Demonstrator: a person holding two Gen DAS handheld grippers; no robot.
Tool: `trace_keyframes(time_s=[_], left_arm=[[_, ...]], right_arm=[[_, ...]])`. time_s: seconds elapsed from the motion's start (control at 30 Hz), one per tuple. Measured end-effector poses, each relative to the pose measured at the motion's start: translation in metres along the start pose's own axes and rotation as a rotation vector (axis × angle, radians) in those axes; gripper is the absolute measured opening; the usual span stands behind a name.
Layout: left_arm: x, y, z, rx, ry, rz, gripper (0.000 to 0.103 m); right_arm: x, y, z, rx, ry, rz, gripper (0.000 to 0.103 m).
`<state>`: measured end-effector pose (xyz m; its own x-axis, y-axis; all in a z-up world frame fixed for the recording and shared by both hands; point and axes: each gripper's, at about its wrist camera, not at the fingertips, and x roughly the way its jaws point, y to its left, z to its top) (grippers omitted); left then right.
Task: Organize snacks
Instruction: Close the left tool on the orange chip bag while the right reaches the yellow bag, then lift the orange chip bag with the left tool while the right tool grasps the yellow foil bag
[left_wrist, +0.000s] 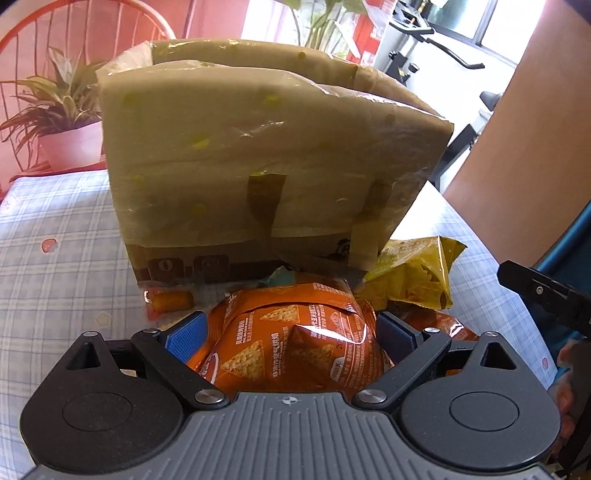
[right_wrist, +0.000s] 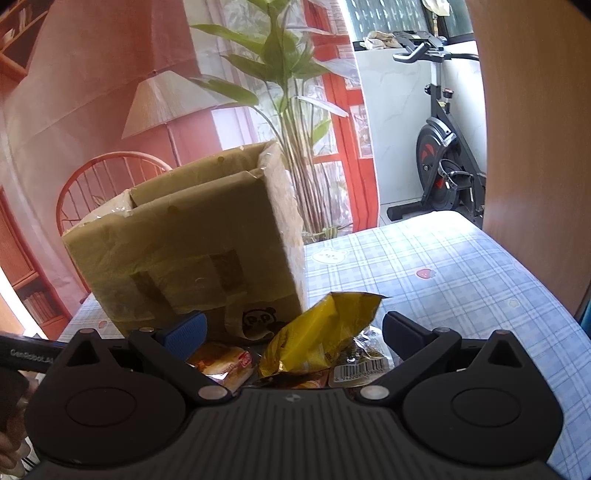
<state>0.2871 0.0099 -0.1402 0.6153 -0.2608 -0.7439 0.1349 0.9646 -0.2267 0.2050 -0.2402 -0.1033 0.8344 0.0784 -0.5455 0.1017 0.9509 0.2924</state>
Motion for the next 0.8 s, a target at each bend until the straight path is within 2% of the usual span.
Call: trace_keyframes(time_s=[0.13, 0.3, 0.6, 0.8], left_arm=[[0.0, 0.008, -0.003, -0.044, -0.016, -0.024, 0.09], [-0.006, 0.003, -0.005, 0.01, -0.044, -0.002, 0.083], [-0.036, 0.005, 0.001, 0.008, -0.146, -0.006, 0.081], [-0.06, 0.001, -0.001, 0.014, -0.238, 0.038, 0.081]], right_arm=[[0.0, -0.008, -0.002, 0.023, 0.009, -0.022, 0.103], [0.001, -0.012, -0.003, 0.041, 0.018, -0.046, 0.103], [0.001, -0.011, -0.002, 0.049, 0.021, -0.058, 0.103], [0.006, -0.004, -0.008, 0.029, 0.054, -0.034, 0.103]])
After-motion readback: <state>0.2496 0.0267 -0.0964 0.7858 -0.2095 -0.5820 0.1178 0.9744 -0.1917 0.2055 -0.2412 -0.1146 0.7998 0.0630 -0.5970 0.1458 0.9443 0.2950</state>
